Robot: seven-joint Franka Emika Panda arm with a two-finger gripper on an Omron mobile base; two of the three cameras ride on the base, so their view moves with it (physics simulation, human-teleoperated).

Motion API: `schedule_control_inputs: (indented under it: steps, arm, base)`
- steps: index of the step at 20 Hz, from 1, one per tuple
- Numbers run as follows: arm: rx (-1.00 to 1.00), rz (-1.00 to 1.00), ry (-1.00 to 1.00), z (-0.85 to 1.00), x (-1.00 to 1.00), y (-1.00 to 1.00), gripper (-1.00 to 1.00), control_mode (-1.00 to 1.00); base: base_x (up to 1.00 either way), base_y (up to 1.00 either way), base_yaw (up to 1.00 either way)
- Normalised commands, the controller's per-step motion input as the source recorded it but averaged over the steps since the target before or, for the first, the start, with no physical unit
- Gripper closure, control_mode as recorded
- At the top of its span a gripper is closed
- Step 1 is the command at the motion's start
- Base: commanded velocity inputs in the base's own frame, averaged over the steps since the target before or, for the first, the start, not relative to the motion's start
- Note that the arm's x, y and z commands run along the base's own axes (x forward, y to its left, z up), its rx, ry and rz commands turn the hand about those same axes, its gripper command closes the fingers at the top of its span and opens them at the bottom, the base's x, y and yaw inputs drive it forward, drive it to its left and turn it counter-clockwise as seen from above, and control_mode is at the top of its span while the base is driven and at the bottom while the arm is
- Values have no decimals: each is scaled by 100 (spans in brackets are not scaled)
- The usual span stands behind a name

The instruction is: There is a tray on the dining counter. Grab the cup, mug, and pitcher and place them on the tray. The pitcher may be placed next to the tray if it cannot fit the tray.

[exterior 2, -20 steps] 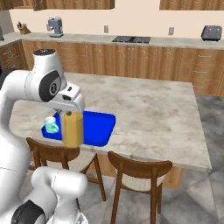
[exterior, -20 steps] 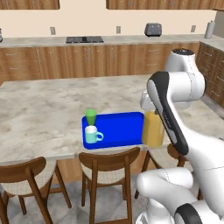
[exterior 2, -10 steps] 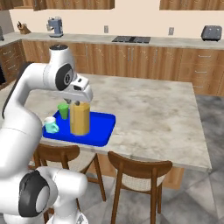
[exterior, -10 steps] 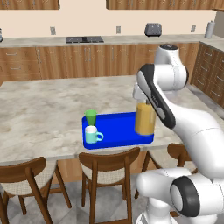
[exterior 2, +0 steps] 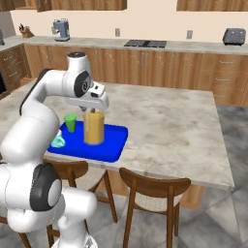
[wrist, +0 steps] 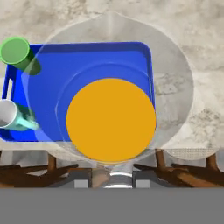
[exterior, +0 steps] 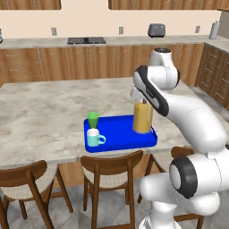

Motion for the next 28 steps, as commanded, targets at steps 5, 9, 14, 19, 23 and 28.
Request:
schedule_control_inputs:
  steps: [5,9,14,19,23,28]
  arm:
    - [0,4,0,-23,64,0,100,-100]
    - [0,2,-2,-4,46,0,100,-100]
    - [0,0,-5,-3,29,0,100,-100]
    - [0,0,-2,-24,21,0,100,-100]
    - [0,1,0,-50,10,0,100,-100]
    - [0,1,-7,-26,6,0,100,-100]
  base:
    - [0,0,0]
    - [0,0,0]
    - [0,0,0]
    - [0,0,0]
    - [0,0,0]
    - [0,0,0]
